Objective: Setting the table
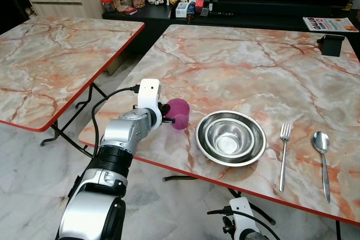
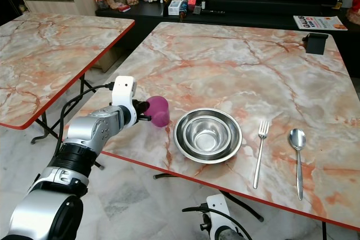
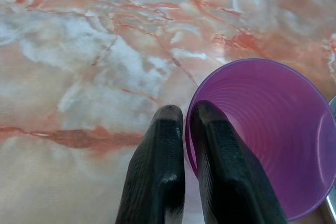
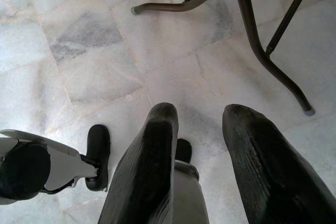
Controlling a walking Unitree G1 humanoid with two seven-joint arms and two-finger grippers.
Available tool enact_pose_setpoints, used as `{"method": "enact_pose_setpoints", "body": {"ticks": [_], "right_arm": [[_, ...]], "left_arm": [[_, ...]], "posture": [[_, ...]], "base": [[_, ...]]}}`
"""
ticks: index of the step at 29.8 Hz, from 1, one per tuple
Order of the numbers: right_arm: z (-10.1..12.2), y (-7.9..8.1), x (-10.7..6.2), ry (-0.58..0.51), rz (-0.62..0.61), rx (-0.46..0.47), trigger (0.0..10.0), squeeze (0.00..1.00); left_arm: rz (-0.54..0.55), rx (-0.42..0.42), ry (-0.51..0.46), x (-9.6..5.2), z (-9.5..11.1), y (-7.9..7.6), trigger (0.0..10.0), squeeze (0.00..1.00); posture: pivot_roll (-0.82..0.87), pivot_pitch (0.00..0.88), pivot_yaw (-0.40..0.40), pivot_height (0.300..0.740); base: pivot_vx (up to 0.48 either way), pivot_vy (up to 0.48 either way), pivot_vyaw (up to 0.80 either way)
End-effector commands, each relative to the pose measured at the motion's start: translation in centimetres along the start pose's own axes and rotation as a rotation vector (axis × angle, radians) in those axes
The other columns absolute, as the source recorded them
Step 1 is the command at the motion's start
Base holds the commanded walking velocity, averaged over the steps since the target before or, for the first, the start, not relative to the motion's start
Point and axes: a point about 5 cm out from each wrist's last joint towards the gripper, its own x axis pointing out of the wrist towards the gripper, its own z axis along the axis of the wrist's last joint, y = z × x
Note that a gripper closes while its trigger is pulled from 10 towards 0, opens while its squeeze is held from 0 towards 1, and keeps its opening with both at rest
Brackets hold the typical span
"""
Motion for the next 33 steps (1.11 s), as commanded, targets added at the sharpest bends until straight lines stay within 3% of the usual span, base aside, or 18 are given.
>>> {"method": "enact_pose_setpoints", "body": {"ticks": [1, 7, 8, 9, 10, 11, 28, 33], "right_arm": [[-0.1, 0.2, 0.0, -0.005, 0.002, 0.012, 10.0, 0.0], [0.0, 0.2, 0.0, -0.006, 0.0, 0.013, 10.0, 0.0], [0.0, 0.1, 0.0, -0.006, -0.001, 0.012, 10.0, 0.0], [0.0, 0.1, 0.0, -0.007, -0.001, 0.012, 10.0, 0.0], [0.0, 0.1, 0.0, -0.007, -0.002, 0.012, 10.0, 0.0], [0.0, 0.1, 0.0, -0.007, -0.001, 0.012, 10.0, 0.0], [0.1, 0.1, 0.0, -0.009, -0.003, 0.015, 10.0, 0.0], [0.2, 0.1, 0.0, -0.011, -0.003, 0.015, 10.0, 0.0]], "left_arm": [[0.01, 0.001, -0.013, -0.2, 0.2, 0.2, 10.0, 0.0], [0.017, 0.012, -0.018, -0.2, 0.3, 0.2, 10.0, 0.0], [0.019, 0.015, -0.019, -0.2, 0.3, 0.2, 10.0, 1.0], [0.019, 0.015, -0.02, -0.2, 0.4, 0.2, 10.0, 1.0], [0.02, 0.015, -0.022, -0.2, 0.4, 0.2, 10.0, 0.07], [0.021, 0.016, -0.023, -0.2, 0.5, 0.2, 10.0, 0.0], [0.004, 0.027, -0.168, -0.5, 2.5, -0.4, 10.0, 0.0], [0.063, 0.009, -0.343, -1.5, 4.3, 1.0, 10.0, 0.0]], "posture": [[-0.21, 0.0, 0.072, 0.74], [-0.21, 0.0, 0.072, 0.74], [-0.22, 0.0, 0.072, 0.74], [-0.22, 0.0, 0.072, 0.74], [-0.21, 0.0, 0.071, 0.74], [-0.21, 0.0, 0.071, 0.74], [-0.22, 0.0, 0.072, 0.74], [-0.22, 0.0, 0.07, 0.74]], "base": [[0.0, 0.0, 0.0], [0.0, 0.0, 0.0], [0.0, 0.0, 0.0], [0.0, 0.0, 0.0], [0.0, 0.0, 0.0], [0.0, 0.0, 0.0], [0.0, 0.0, 0.0], [0.0, 0.0, 0.0]]}}
